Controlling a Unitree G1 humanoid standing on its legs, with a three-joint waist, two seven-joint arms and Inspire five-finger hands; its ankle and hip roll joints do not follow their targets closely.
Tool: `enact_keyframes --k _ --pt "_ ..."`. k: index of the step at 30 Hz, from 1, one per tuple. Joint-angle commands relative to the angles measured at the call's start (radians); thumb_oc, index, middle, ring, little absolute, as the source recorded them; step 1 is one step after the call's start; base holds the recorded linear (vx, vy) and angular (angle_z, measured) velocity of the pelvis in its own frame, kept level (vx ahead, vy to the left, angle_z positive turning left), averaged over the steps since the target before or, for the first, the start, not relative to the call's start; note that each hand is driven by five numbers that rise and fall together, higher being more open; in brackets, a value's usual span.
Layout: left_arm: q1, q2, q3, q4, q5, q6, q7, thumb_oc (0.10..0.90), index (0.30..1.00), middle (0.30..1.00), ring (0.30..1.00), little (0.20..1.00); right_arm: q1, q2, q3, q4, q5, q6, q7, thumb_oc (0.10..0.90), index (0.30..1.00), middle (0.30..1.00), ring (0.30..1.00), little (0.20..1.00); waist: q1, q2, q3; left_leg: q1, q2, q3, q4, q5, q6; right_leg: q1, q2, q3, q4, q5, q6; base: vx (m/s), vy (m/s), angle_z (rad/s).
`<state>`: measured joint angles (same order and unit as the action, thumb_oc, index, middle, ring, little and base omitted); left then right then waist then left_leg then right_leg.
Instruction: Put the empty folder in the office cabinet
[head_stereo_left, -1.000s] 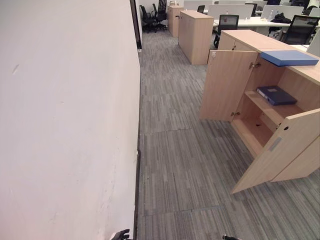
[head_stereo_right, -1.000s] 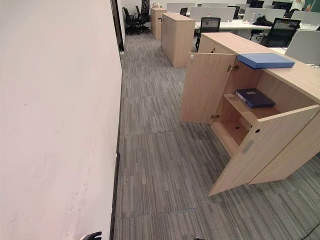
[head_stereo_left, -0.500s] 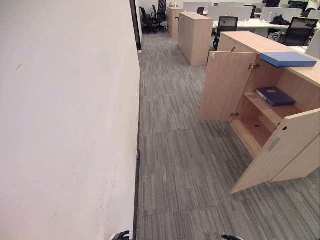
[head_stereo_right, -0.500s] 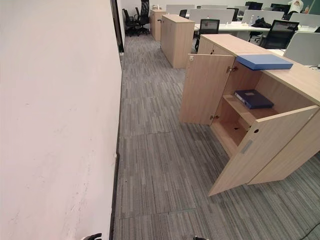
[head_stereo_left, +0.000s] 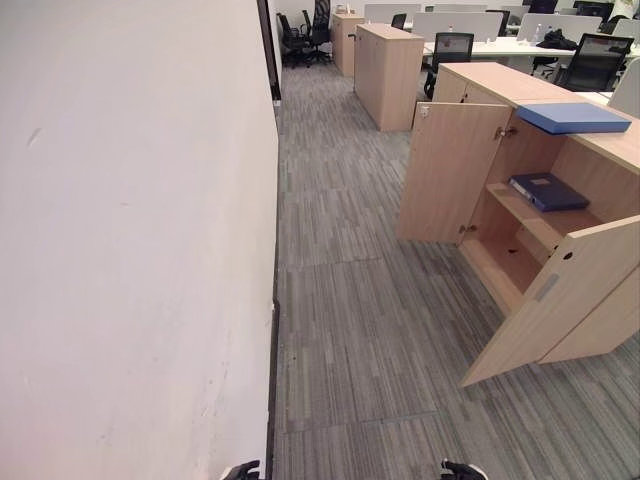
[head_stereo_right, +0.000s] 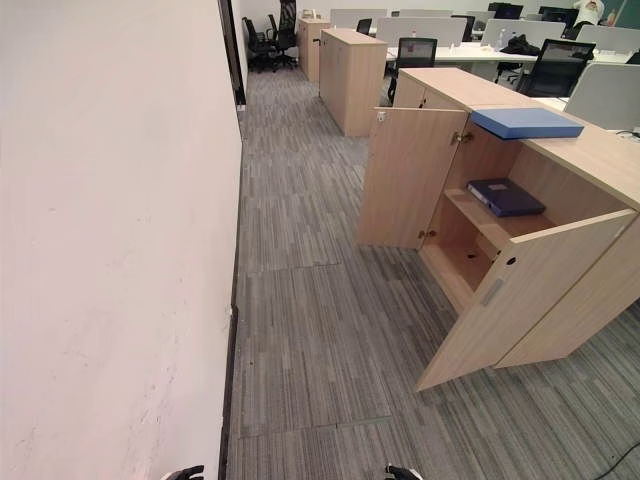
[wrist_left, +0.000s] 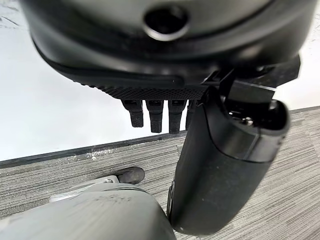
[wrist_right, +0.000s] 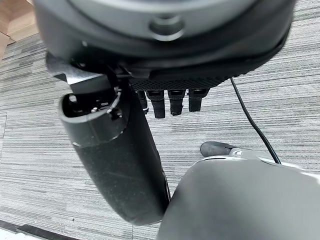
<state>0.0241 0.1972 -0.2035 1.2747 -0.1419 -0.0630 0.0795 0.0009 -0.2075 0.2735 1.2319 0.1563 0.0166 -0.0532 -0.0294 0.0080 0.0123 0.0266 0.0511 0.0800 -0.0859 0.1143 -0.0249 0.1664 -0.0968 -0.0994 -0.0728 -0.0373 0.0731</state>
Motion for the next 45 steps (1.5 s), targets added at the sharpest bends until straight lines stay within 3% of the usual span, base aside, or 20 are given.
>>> enact_keyframes --k 1,14,23,27,30,33,34,35,36,37,39,40,41,42,43,44,45 --pt "-0.066 -0.039 -0.043 0.065 0.051 0.007 0.001 0.8 0.9 0.9 0.9 0.9 -0.085 0.021 0.036 0.044 -0.02 -0.01 0.02 0.8 0.9 0.9 0.9 0.9 0.001 -0.013 0.052 0.126 -0.046 0.007 -0.001 -0.19 0.007 -0.046 -0.021 -0.118 -0.014 0.052 0.04 0.0 0.0 0.0" --pt "-0.069 -0.033 -0.053 0.079 0.077 0.015 -0.018 0.8 0.9 0.9 0.9 0.9 -0.087 0.019 0.029 0.078 -0.001 -0.003 0.052 0.8 0.9 0.9 0.9 0.9 0.005 -0.018 0.048 0.131 -0.042 -0.001 -0.001 -0.193 0.006 -0.036 -0.016 -0.125 -0.014 0.043 0.036 0.0 -0.006 0.0" --pt "-0.094 -0.02 -0.055 0.073 0.07 0.02 -0.013 0.8 0.9 0.9 0.9 0.9 -0.109 0.005 0.024 0.109 0.007 0.012 0.063 0.8 0.9 0.9 0.9 0.9 0.014 -0.023 0.066 0.145 -0.016 -0.004 -0.001 -0.187 0.001 -0.026 0.009 -0.118 -0.011 0.025 0.009 0.04 -0.069 0.0" --pt "-0.109 -0.013 -0.043 0.072 0.039 0.022 -0.009 0.8 0.9 0.9 0.9 0.9 -0.124 -0.005 0.014 0.116 0.025 0.012 0.061 0.8 0.9 0.9 0.9 0.9 0.023 -0.037 0.091 0.088 0.005 -0.015 0.138 -0.226 -0.003 -0.041 0.02 -0.107 0.048 -0.018 -0.021 0.05 -0.123 0.0" --pt "-0.111 -0.011 -0.038 0.068 0.031 0.021 -0.009 0.8 0.9 0.9 0.9 0.9 -0.127 -0.008 0.009 0.118 0.03 0.013 0.061 0.8 0.9 0.9 0.9 0.9 0.023 -0.038 0.096 0.07 0.02 -0.011 0.205 -0.224 -0.012 -0.045 0.032 -0.102 0.077 -0.044 -0.038 0.11 -0.132 0.01" --pt "-0.114 -0.004 -0.029 0.057 0.019 0.021 -0.002 0.8 0.9 0.9 0.9 0.9 -0.13 -0.017 -0.002 0.122 0.038 0.015 0.056 0.8 0.9 0.9 0.9 0.9 0.029 -0.046 0.114 -0.011 0.051 -0.019 0.402 -0.15 -0.017 -0.029 0.052 -0.096 0.098 -0.076 -0.068 0.13 -0.19 0.01" --pt "-0.114 0.001 -0.017 0.046 0.013 0.02 0.017 0.8 0.9 0.9 0.9 0.9 -0.132 -0.025 -0.007 0.121 0.039 0.016 0.053 0.8 0.9 0.9 0.9 0.9 0.039 -0.055 0.133 -0.109 0.06 -0.037 0.581 -0.095 0.0 -0.015 0.063 -0.098 0.102 -0.091 -0.088 0.09 -0.191 -0.12" --pt "-0.114 0.001 -0.017 0.046 0.013 0.02 0.017 0.8 0.9 0.9 0.9 0.9 -0.132 -0.025 -0.007 0.121 0.039 0.016 0.053 0.8 0.9 0.9 0.9 0.9 0.037 -0.054 0.131 -0.114 0.061 -0.04 0.586 -0.096 -0.001 -0.017 0.064 -0.099 0.102 -0.091 -0.088 0.17 -0.229 -0.22" --pt "-0.111 0.003 -0.002 0.037 -0.007 0.014 0.028 0.8 0.9 0.9 0.9 0.9 -0.133 -0.035 -0.008 0.123 0.034 0.019 0.045 0.8 0.9 0.9 0.9 0.9 0.054 -0.064 0.153 -0.214 0.047 -0.049 0.683 -0.046 0.005 0.005 0.067 -0.103 0.096 -0.103 -0.096 0.1 -0.1 -0.02" --pt "-0.111 0.003 -0.002 0.036 -0.007 0.014 0.028 0.8 0.9 0.9 0.9 0.9 -0.133 -0.035 -0.008 0.123 0.034 0.019 0.045 0.8 0.9 0.9 0.9 0.9 0.052 -0.062 0.151 -0.218 0.049 -0.052 0.689 -0.049 0.005 0.004 0.069 -0.105 0.096 -0.103 -0.096 0.19 -0.114 0.15" --pt "-0.1 0.005 0.008 0.036 -0.011 0.011 0.029 0.8 0.9 0.9 0.9 0.9 -0.13 -0.043 -0.01 0.13 0.025 0.024 0.046 0.8 0.9 0.9 0.9 0.9 0.069 -0.066 0.151 -0.287 0.034 -0.031 0.645 -0.065 0.002 0.035 0.062 -0.1 0.077 -0.112 -0.084 0.28 0.036 0.0" --pt "-0.088 0.009 0.018 0.044 -0.017 0.008 0.025 0.8 0.9 0.9 0.9 0.9 -0.125 -0.051 -0.01 0.137 0.01 0.025 0.049 0.8 0.9 0.9 0.9 0.9 0.085 -0.066 0.141 -0.306 0.022 -0.011 0.486 -0.072 -0.005 0.056 0.048 -0.096 0.063 -0.122 -0.063 0.3 0.083 -0.22" --pt "-0.088 0.009 0.018 0.044 -0.017 0.008 0.025 0.8 0.9 0.9 0.9 0.9 -0.125 -0.051 -0.01 0.137 0.01 0.025 0.049 0.8 0.9 0.9 0.9 0.9 0.084 -0.067 0.14 -0.306 0.021 -0.011 0.482 -0.069 -0.005 0.054 0.047 -0.097 0.063 -0.122 -0.063 0.52 0.166 -0.27" --pt "-0.075 0.009 0.027 0.05 -0.019 0.01 0.021 0.8 0.9 0.9 0.9 0.9 -0.118 -0.055 -0.01 0.145 -0.002 0.024 0.052 0.8 0.9 0.9 0.9 0.9 0.096 -0.044 0.125 -0.32 0.023 -0.002 0.254 -0.004 -0.027 0.089 0.053 -0.095 0.048 -0.137 -0.044 0.45 0.142 -0.22" --pt "-0.073 0.01 0.031 0.052 -0.018 0.01 0.023 0.8 0.9 0.9 0.9 0.9 -0.117 -0.055 -0.012 0.15 -0.005 0.022 0.051 0.8 0.9 0.9 0.9 0.9 0.1 -0.035 0.123 -0.326 0.025 0.018 0.151 0.025 -0.036 0.112 0.053 -0.093 0.043 -0.151 -0.036 0.45 0.143 -0.2" --pt "-0.072 0.01 0.031 0.051 -0.018 0.01 0.023 0.8 0.9 0.9 0.9 0.9 -0.116 -0.055 -0.012 0.15 -0.005 0.022 0.051 0.8 0.9 0.9 0.9 0.9 0.102 -0.038 0.125 -0.317 0.022 0.021 0.142 0.029 -0.035 0.116 0.049 -0.092 0.043 -0.152 -0.035 0.5 0.157 -0.1" --pt "-0.064 0.012 0.046 0.061 -0.019 0.012 0.023 0.8 0.9 0.9 0.9 0.9 -0.11 -0.053 -0.019 0.164 -0.011 0.021 0.052 0.8 0.9 0.9 0.9 0.9 0.109 -0.025 0.118 -0.35 0.028 0.06 -0.001 0.049 -0.046 0.157 0.051 -0.079 0.035 -0.171 -0.024 0.35 0.112 -0.06"
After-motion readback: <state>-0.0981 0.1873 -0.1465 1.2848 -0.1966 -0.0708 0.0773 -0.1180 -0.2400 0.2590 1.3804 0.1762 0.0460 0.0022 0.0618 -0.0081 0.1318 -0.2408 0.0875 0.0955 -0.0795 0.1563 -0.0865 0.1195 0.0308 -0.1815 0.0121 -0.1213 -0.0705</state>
